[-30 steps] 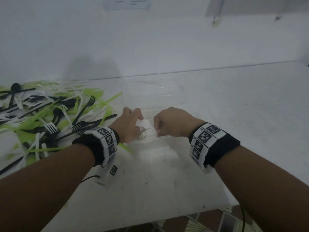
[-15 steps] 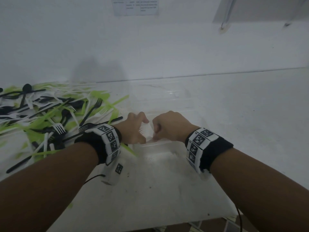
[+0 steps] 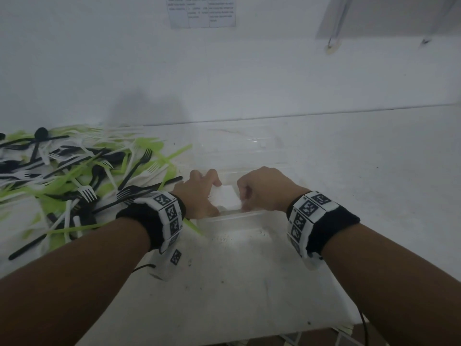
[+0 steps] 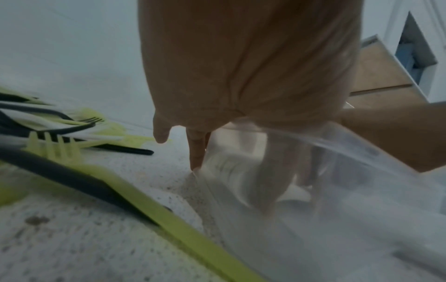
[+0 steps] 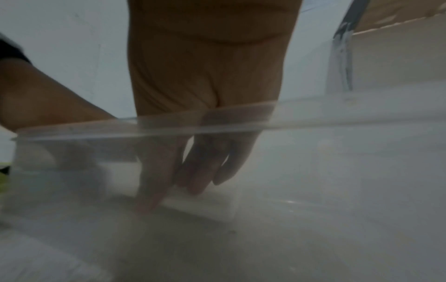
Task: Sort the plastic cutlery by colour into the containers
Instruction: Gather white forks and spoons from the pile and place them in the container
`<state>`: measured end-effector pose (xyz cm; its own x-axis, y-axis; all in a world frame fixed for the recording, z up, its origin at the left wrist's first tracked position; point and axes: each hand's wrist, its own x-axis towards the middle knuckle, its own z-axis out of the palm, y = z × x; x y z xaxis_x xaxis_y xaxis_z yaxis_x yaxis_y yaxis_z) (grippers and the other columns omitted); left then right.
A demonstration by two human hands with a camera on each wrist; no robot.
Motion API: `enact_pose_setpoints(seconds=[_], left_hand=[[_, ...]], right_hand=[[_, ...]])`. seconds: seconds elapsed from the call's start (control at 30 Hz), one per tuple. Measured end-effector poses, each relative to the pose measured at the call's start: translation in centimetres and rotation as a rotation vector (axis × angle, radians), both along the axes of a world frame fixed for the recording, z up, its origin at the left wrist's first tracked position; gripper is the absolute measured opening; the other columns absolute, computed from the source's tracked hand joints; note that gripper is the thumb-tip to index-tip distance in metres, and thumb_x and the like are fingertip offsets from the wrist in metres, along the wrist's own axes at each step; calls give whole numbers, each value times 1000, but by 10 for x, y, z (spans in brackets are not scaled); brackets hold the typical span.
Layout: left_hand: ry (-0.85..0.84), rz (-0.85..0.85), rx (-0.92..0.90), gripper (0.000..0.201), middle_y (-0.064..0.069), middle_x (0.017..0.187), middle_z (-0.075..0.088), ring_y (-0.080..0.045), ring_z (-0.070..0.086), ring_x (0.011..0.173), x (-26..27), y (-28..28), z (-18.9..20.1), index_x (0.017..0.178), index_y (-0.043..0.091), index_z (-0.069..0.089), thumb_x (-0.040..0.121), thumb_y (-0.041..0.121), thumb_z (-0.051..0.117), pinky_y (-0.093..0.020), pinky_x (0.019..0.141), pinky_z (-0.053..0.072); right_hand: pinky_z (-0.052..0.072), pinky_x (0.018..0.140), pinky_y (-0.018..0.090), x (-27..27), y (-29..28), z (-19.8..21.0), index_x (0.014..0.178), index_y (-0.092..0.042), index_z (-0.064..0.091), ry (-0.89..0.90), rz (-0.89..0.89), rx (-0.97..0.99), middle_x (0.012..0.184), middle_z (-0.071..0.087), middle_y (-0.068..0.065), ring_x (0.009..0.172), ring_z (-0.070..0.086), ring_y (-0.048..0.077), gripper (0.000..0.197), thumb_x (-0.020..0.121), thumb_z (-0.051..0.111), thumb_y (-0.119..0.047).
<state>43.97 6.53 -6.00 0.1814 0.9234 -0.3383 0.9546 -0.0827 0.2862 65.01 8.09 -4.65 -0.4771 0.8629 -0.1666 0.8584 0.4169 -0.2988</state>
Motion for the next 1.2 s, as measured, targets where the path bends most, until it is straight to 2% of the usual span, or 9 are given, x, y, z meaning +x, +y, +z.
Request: enact_pose_setpoints(seconds=[0.1, 0.27, 0.47, 0.73, 0.83, 0.9, 0.97, 1.03, 1.2], left_hand=[[2, 11, 2, 64, -6, 136, 31, -33, 55, 107, 1, 0, -2, 125, 36, 34, 79, 42, 78, -46, 98, 48], [-17, 21, -12, 63, -6, 137, 29, -35, 55, 107, -1, -1, -2, 123, 38, 32, 79, 42, 78, -49, 97, 51], [-78, 3, -23, 70, -3, 133, 30, -23, 52, 104, -2, 0, 6, 133, 30, 37, 82, 47, 81, -33, 85, 47], [-234, 22, 49, 66, -2, 142, 27, -25, 30, 136, -25, -12, 28, 130, 45, 51, 74, 56, 84, -49, 116, 33], [-231, 68, 182, 44, 1, 129, 50, -23, 42, 127, -59, -10, 43, 118, 45, 61, 80, 62, 74, -48, 110, 37], [-262, 162, 272, 32, 3, 111, 63, -21, 58, 109, -88, -13, 57, 108, 30, 67, 87, 51, 74, -38, 94, 47], [-274, 270, 308, 23, 2, 92, 69, -21, 65, 90, -121, -18, 71, 96, 20, 68, 91, 42, 72, -33, 77, 50], [-245, 327, 317, 22, 0, 85, 72, -24, 68, 82, -153, -28, 83, 91, 20, 67, 92, 42, 70, -37, 74, 55], [-62, 386, 213, 36, -4, 113, 67, -15, 62, 90, -227, -57, 97, 110, 19, 65, 94, 51, 64, -31, 72, 49]], right_hand=[[37, 63, 21, -2, -1, 1, 83, -24, 66, -51, 37, 76, 84, 67, -10, 78, 60, 11, 23, 76, 84, -36], [50, 73, 29, -7, -7, 1, 85, -23, 67, -96, 0, 107, 87, 70, -8, 81, 63, 16, 23, 76, 84, -37], [43, 62, 27, -7, -9, 7, 74, -24, 60, -125, -21, 93, 80, 65, -5, 78, 62, 18, 25, 77, 83, -33], [40, 58, 29, -8, -14, 21, 77, -24, 57, -66, -13, 167, 78, 60, -8, 72, 56, 13, 43, 74, 81, -60], [48, 65, 31, -23, -11, 31, 81, -24, 59, 156, -78, 203, 79, 62, -9, 79, 59, 15, 34, 86, 72, -55], [47, 66, 31, -42, -9, 36, 83, -25, 59, 325, -104, 201, 76, 62, -9, 77, 59, 13, 29, 92, 67, -51], [47, 66, 31, -67, -10, 44, 92, -25, 58, 464, -96, 125, 75, 63, -6, 73, 59, 11, 25, 94, 65, -49], [49, 70, 32, -96, -11, 53, 105, -24, 57, 547, -87, 22, 82, 67, -2, 78, 62, 14, 27, 95, 64, -48], [55, 82, 39, -178, -9, 63, 124, -24, 48, 484, -19, -162, 101, 68, 4, 88, 67, 21, 45, 95, 62, -56]])
